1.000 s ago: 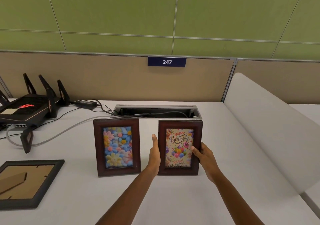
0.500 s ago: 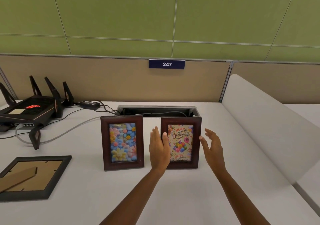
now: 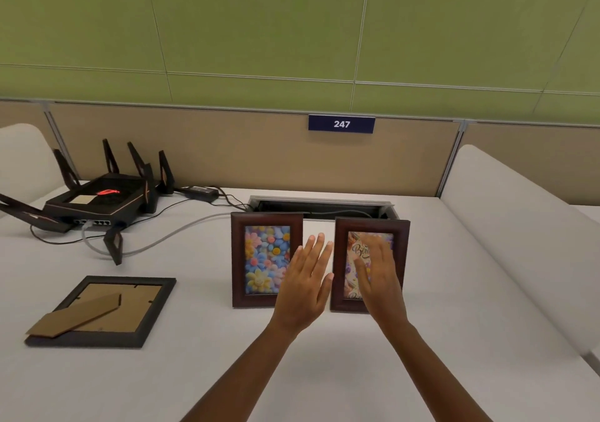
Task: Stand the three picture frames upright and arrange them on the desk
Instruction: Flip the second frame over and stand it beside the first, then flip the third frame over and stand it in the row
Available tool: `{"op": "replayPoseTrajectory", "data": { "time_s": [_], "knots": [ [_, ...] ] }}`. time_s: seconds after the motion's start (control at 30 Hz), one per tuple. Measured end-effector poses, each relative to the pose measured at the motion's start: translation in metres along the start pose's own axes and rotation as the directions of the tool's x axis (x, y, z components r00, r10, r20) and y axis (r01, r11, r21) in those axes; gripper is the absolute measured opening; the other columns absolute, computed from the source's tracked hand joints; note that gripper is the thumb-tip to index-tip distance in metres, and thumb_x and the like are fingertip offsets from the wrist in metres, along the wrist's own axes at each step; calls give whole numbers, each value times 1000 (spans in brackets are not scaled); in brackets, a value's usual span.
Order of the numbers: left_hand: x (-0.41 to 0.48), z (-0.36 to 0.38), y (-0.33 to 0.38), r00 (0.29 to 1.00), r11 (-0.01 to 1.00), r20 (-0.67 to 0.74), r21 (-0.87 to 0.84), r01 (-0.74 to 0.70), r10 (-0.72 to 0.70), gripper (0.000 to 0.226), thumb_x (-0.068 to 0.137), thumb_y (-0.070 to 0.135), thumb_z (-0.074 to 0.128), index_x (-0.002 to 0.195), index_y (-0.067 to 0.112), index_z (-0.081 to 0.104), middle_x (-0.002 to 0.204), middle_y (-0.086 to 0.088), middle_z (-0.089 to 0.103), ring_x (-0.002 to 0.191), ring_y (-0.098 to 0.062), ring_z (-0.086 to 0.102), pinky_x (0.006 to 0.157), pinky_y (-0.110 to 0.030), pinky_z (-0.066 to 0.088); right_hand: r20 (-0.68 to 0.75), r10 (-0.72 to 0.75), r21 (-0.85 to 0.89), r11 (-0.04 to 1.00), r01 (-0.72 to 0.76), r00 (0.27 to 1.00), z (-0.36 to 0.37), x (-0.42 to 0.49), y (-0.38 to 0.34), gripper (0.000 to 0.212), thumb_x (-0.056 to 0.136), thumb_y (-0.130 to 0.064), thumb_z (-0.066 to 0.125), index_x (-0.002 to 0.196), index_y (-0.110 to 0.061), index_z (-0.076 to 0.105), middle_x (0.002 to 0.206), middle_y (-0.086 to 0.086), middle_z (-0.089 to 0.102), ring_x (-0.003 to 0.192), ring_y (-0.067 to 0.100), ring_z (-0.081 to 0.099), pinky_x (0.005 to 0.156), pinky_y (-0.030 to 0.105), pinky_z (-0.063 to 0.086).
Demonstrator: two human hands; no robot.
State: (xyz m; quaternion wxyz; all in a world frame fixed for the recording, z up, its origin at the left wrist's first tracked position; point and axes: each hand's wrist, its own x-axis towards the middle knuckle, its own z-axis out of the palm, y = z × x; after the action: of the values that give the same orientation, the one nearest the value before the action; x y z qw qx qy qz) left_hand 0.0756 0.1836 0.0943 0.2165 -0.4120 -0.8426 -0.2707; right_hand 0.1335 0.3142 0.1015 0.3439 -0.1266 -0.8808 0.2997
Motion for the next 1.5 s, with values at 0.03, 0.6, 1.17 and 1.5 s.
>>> {"op": "replayPoseTrajectory", "data": {
  "time_s": [0.03, 0.6, 1.17, 1.5],
  "knots": [
    [-3, -6, -5, 1000, 1000, 1, 8, -6, 6, 55, 97, 37, 14, 127, 7, 49, 131, -17, 56, 123, -34, 50, 99, -45, 38, 16, -16, -15, 1000, 16, 1000, 6, -1, -7, 43, 91, -19, 48, 130, -3, 41, 140, 19, 44, 133, 34, 36, 108, 44, 31],
    [-90, -89, -150, 931, 916, -11, 177, 361, -365, 65, 95, 44, 9, 130, 4, 47, 136, -20, 49, 126, -39, 44, 114, -17, 11, 361, -124, 68, 992, 107, 924, 137, -26, -119, 51, 95, -33, 36, 141, -28, 14, 155, -2, 13, 144, 15, 9, 110, 23, 8],
    [-162, -141, -283, 594, 579, 95, 391, 716, -799, 55, 96, 42, 24, 141, 10, 24, 153, -19, 21, 142, -33, 17, 116, -42, 20, 740, 195, -7, 959, -283, 643, 247, -67, -185, 65, 96, -39, 30, 144, -9, -2, 156, 10, -6, 144, 20, -6, 116, 32, 2],
    [-165, -146, -320, 522, 532, 132, 360, 767, -843, 53, 96, 44, 26, 139, 13, 28, 149, -18, 28, 137, -30, 29, 112, -43, 27, 699, 311, 140, 823, -550, 644, 276, -68, -216, 58, 94, -30, 42, 142, -9, 15, 152, 10, 25, 138, 25, 27, 111, 31, 25]
  ]
}}
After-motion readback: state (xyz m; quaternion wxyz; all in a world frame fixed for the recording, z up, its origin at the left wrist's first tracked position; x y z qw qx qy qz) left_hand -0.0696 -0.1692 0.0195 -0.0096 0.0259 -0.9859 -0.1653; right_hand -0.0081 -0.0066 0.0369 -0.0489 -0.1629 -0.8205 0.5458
